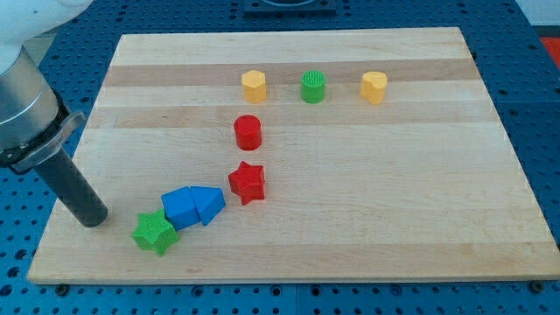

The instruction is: Move the red star to the right side of the board

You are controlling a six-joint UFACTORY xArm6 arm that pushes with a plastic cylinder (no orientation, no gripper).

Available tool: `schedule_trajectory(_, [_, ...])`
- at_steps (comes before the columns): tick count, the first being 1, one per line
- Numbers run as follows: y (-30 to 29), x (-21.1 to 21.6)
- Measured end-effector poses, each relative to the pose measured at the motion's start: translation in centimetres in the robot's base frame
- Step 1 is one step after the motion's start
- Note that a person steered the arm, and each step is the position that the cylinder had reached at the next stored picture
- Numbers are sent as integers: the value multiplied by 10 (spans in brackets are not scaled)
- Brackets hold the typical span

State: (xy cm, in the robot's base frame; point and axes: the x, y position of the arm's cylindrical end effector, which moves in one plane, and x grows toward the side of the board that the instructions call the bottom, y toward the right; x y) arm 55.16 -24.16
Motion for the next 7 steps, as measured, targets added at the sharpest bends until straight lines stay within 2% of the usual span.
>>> schedule_trajectory(1, [17,-24])
schedule_trajectory(2, [31,-71])
schedule_trajectory(4, [72,-39])
schedule_trajectory(7, [166,-32])
